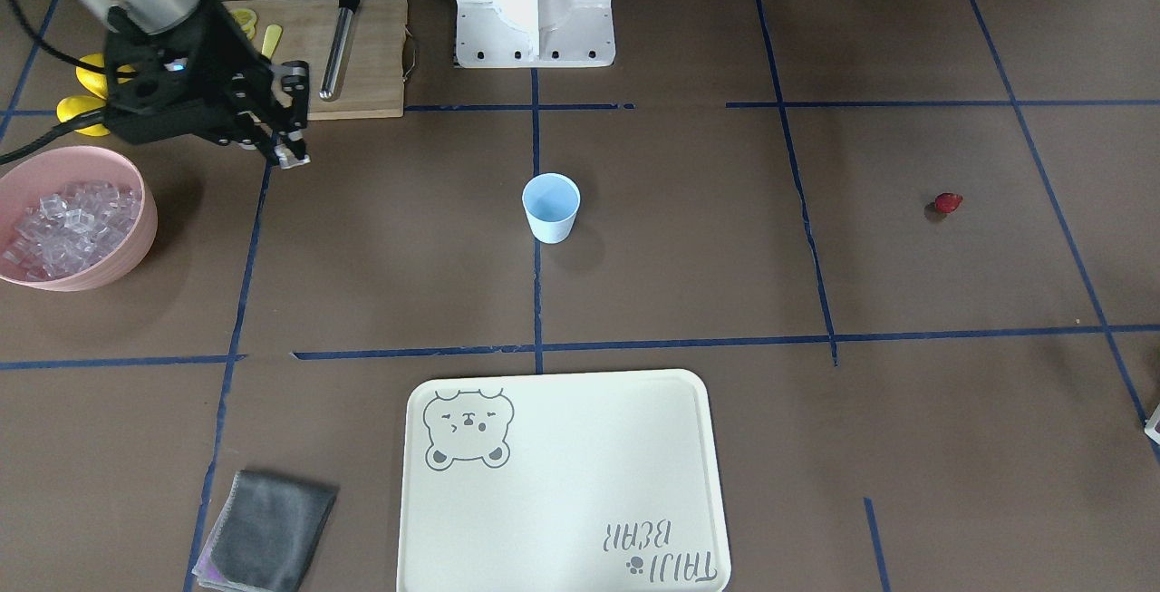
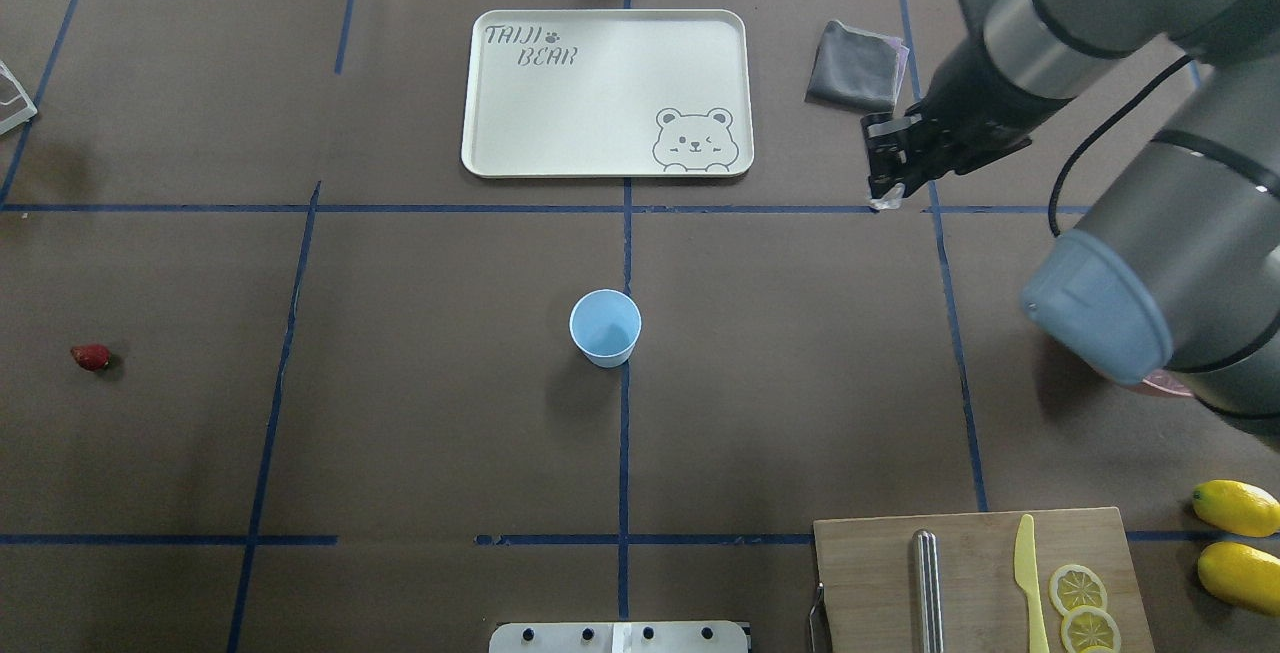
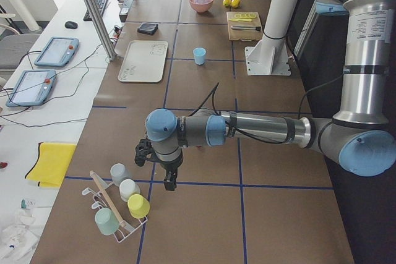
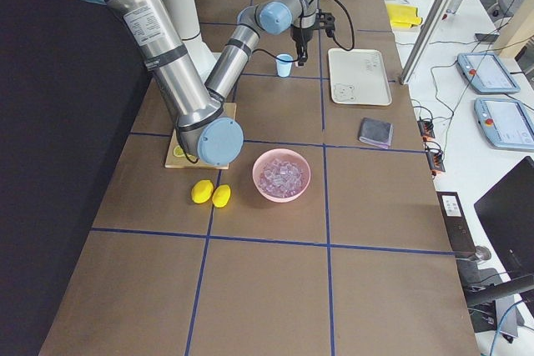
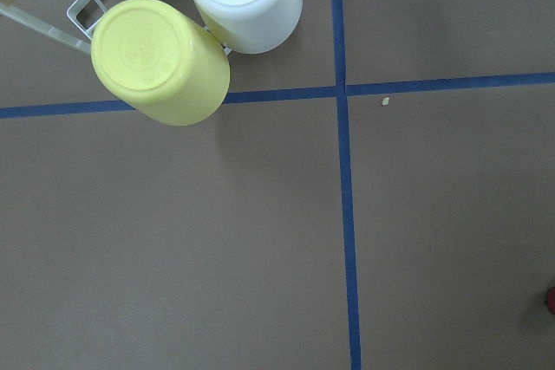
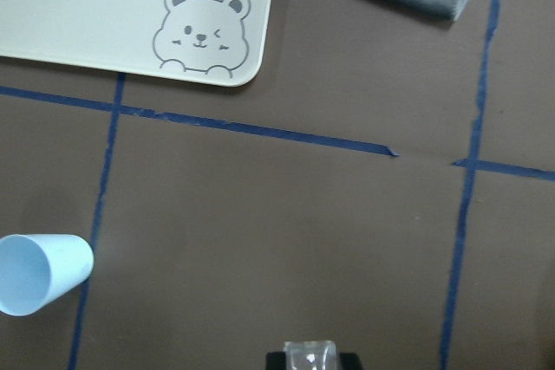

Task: Put ice and strawberries in cup
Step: 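Carry the ice cube with the right gripper over the light-blue cup, then open the right gripper to drop the ice cube into the cup, then move the right gripper back over the pink bowl of ice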

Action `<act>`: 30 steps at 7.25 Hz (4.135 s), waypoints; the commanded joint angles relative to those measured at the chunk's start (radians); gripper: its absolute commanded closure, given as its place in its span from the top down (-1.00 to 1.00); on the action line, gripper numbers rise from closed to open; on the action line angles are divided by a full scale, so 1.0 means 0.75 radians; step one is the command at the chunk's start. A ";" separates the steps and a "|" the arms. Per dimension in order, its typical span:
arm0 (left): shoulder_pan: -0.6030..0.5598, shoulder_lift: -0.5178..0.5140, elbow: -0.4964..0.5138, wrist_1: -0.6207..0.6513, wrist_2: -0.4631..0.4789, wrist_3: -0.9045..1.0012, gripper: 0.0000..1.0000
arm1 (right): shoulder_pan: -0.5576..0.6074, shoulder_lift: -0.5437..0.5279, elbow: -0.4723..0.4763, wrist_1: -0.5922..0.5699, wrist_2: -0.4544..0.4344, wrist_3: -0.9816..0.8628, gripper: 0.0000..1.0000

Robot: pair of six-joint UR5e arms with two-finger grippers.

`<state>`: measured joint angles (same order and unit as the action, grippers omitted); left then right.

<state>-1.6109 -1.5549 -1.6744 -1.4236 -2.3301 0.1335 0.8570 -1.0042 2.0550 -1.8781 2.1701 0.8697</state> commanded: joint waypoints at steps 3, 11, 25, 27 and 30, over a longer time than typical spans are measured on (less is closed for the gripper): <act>0.000 0.001 0.013 -0.002 -0.004 0.000 1.00 | -0.381 0.338 -0.282 0.003 -0.336 0.335 -1.00; 0.000 0.001 0.015 -0.002 -0.004 0.000 1.00 | -0.494 0.482 -0.641 0.166 -0.435 0.393 -1.00; 0.000 -0.003 0.013 -0.002 -0.002 0.000 1.00 | -0.409 0.431 -0.420 0.069 -0.394 0.352 1.00; 0.000 -0.005 0.009 -0.002 -0.002 0.000 1.00 | -0.317 0.284 -0.078 -0.160 -0.390 0.157 1.00; 0.000 0.001 0.001 0.000 -0.002 0.000 1.00 | -0.053 -0.053 0.123 -0.175 -0.216 -0.323 1.00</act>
<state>-1.6107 -1.5562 -1.6701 -1.4241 -2.3317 0.1334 0.7501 -0.9380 2.0987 -2.0093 1.9702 0.7894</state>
